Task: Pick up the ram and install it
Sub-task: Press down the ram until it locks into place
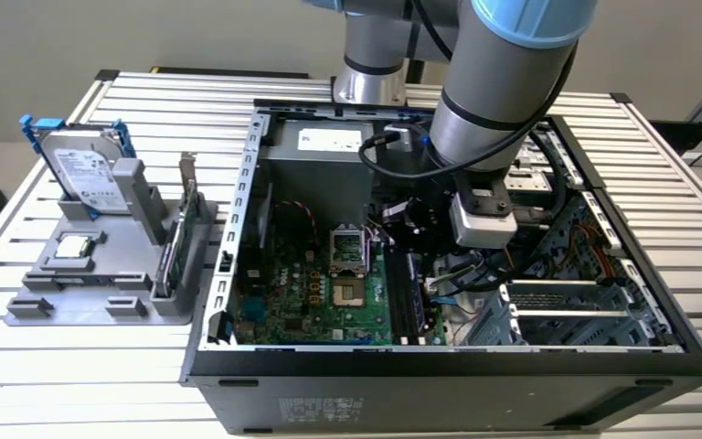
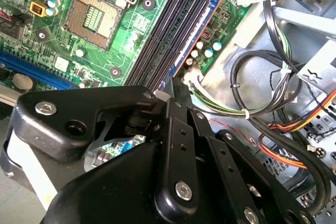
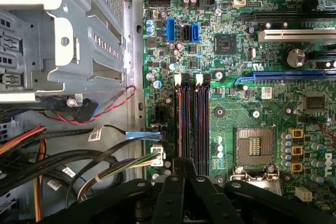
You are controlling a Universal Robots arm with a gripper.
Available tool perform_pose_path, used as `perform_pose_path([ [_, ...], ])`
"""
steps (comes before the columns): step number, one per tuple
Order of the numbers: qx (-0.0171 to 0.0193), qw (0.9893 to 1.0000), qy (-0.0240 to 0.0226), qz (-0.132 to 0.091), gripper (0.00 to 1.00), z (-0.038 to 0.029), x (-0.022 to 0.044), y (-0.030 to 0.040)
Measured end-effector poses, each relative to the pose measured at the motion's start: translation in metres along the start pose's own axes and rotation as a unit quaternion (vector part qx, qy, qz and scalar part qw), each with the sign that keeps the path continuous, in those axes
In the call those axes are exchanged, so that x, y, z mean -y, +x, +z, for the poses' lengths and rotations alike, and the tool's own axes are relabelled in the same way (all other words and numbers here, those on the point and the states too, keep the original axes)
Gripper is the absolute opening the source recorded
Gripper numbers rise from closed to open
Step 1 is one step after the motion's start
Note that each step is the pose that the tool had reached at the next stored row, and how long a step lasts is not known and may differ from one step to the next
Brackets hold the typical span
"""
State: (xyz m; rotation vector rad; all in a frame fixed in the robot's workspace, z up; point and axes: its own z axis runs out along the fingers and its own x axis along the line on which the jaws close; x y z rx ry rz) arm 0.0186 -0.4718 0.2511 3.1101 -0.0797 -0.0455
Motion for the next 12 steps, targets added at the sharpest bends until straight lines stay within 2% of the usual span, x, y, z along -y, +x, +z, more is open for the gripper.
perform_pose_path([
  [6, -0.0003, 0.9999, -0.0003, -0.012, 0.00, 0.0000, -0.0001, 0.0001],
  [12, -0.0013, 0.9992, -0.0011, -0.041, 0.00, 0.0000, 0.0006, 0.0000],
])
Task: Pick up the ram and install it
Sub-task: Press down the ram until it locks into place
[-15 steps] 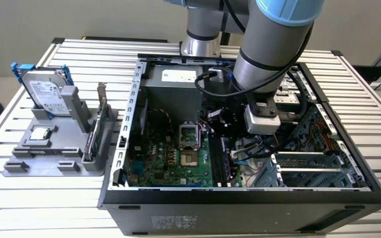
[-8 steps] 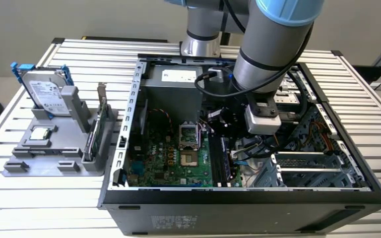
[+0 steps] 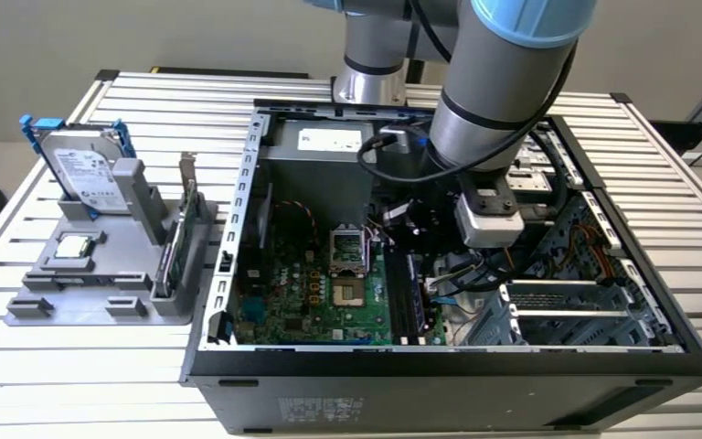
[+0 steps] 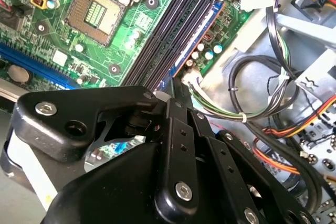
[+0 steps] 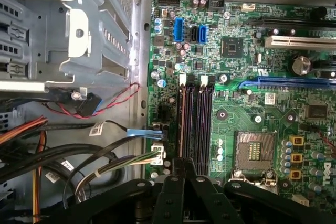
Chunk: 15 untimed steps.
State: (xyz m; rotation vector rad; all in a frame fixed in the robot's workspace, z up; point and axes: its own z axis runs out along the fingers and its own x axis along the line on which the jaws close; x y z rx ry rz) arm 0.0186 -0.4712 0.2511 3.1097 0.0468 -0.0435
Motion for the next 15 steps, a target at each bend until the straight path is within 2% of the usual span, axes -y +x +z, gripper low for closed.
perform_pose_path([
  [7, -0.0012, 0.9993, -0.0011, -0.037, 0.00, 0.0000, 0.0009, 0.0000],
  [15, -0.0023, 0.9972, -0.0021, -0.075, 0.00, -0.0001, 0.0016, 0.0000],
])
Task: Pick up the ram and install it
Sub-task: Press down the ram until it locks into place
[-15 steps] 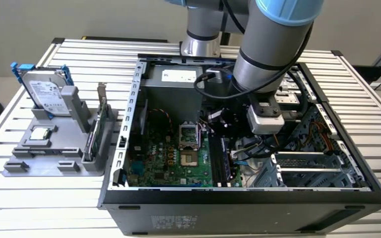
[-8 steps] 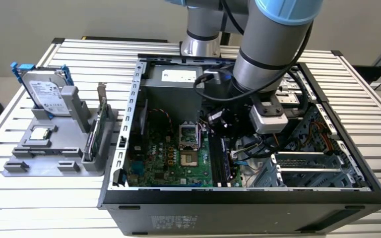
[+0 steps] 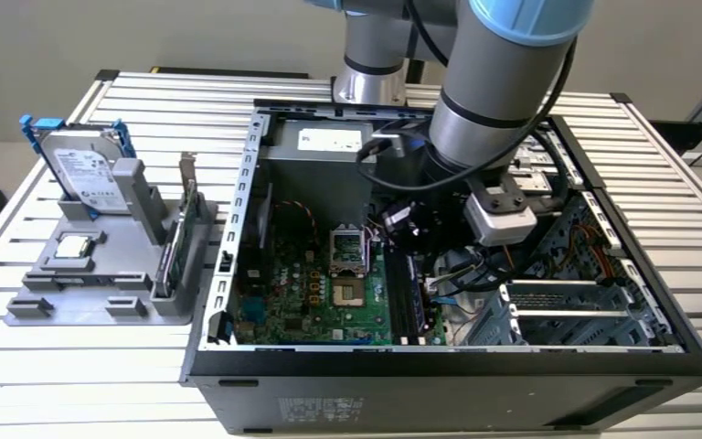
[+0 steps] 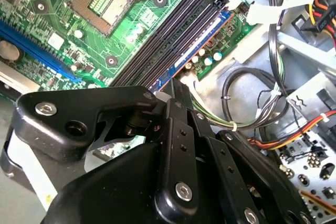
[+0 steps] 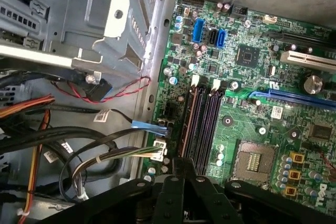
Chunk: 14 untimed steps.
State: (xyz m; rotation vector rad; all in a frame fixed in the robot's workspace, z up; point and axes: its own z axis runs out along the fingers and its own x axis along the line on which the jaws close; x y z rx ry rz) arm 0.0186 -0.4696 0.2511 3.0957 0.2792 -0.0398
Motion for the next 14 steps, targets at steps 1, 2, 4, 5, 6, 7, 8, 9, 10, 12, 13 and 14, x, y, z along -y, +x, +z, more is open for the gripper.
perform_pose_path([
  [1, -0.0001, 1.0000, -0.0001, -0.004, 0.00, 0.0000, 0.0001, 0.0000],
  [2, -0.0003, 1.0000, -0.0002, -0.009, 0.00, 0.0000, 0.0002, 0.0000],
  [4, -0.0006, 0.9998, -0.0005, -0.018, 0.00, 0.0000, 0.0003, 0.0001],
  [5, -0.0008, 0.9997, -0.0006, -0.024, 0.00, 0.0000, 0.0004, 0.0001],
  [6, -0.0009, 0.9996, -0.0008, -0.029, 0.00, 0.0000, 0.0006, 0.0001],
  [7, -0.0010, 0.9994, -0.0009, -0.034, 0.00, 0.0000, 0.0007, 0.0001],
  [8, -0.0012, 0.9993, -0.0010, -0.039, 0.00, 0.0000, 0.0008, 0.0002],
  [9, -0.0014, 0.9991, -0.0011, -0.043, 0.00, 0.0000, 0.0009, 0.0002],
  [10, -0.0015, 0.9988, -0.0013, -0.048, 0.00, 0.0000, 0.0010, 0.0002],
  [12, -0.0018, 0.9983, -0.0016, -0.058, 0.00, 0.0000, 0.0013, 0.0002],
  [13, -0.0019, 0.9981, -0.0018, -0.062, 0.00, -0.0001, 0.0014, 0.0003],
  [14, -0.0021, 0.9977, -0.0018, -0.067, 0.00, -0.0001, 0.0015, 0.0003],
])
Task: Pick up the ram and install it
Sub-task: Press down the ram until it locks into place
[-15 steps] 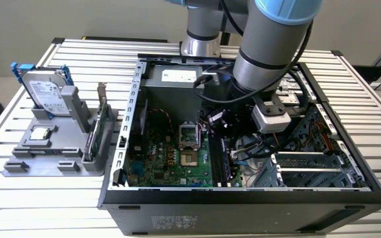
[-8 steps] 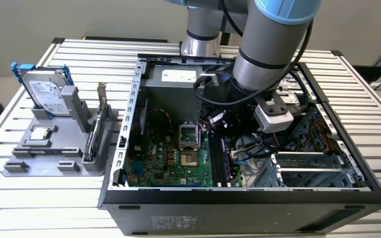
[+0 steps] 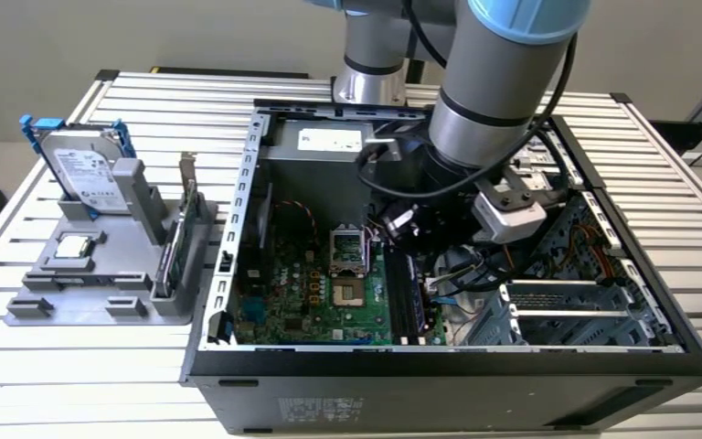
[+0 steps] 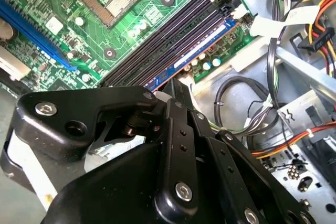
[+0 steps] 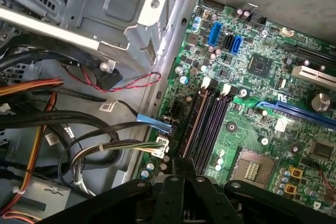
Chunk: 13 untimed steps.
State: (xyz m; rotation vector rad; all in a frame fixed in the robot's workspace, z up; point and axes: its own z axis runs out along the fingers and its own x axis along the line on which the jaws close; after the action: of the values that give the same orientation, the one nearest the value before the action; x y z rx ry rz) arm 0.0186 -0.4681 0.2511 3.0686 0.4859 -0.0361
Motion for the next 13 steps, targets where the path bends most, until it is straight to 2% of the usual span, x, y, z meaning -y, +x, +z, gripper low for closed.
perform_pose_path([
  [6, -0.0009, 0.9996, -0.0007, -0.028, 0.00, 0.0000, 0.0006, 0.0002],
  [13, -0.0018, 0.9983, -0.0016, -0.059, 0.00, 0.0000, 0.0012, 0.0004],
])
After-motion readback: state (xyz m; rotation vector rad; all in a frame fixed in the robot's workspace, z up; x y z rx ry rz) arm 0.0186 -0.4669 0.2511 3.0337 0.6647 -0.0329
